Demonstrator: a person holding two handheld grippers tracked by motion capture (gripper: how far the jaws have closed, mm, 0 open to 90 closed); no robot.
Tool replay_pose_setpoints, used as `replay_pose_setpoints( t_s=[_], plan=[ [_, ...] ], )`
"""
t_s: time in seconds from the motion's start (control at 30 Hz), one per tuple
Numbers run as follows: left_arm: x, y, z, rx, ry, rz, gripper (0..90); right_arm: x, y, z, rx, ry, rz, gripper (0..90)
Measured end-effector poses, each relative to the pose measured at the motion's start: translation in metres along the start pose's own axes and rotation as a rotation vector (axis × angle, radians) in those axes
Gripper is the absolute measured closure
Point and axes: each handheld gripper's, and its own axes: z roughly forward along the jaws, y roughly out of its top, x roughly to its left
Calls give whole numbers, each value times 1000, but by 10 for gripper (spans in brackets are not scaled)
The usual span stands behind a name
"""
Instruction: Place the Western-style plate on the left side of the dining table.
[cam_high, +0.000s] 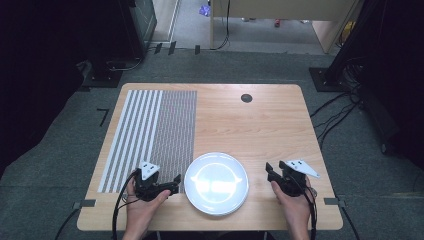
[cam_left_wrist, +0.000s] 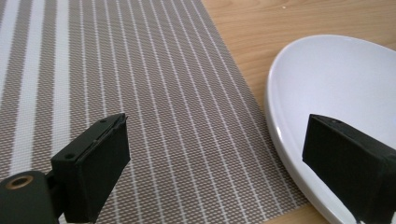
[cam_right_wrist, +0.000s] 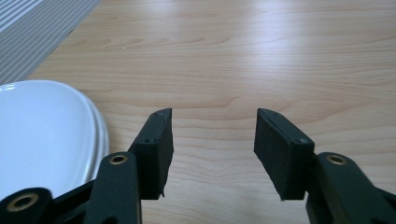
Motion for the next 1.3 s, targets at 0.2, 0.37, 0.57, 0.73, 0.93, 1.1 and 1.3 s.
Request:
replay_pose_setpoints(
  t_s=[0.2, 0.37, 0.57, 0.73, 0.93, 1.1, 1.3],
  plan=[
    [-6, -2, 4, 17, -19, -3, 87, 15, -1, 5, 50, 87, -8, 544],
    [-17, -4, 5, 19, -39, -11, 140, 28, -3, 7, 56, 131, 9, 596],
    [-31, -7, 8, 27, -41, 23, 278, 40, -4, 7, 0, 142, 23, 639],
    [-35, -8, 9, 22, -72, 24, 388, 46, -6, 11, 12, 195, 56, 686],
    [-31, -10, 13, 33, -118, -31, 487, 53, -10, 13, 28, 232, 59, 760],
    [-37, -13, 17, 54, -133, -16, 541, 51, -13, 15, 38, 233, 66, 797],
    [-38, -14, 18, 73, -119, 4, 609, 50, -17, 20, 69, 222, 89, 821]
  ],
)
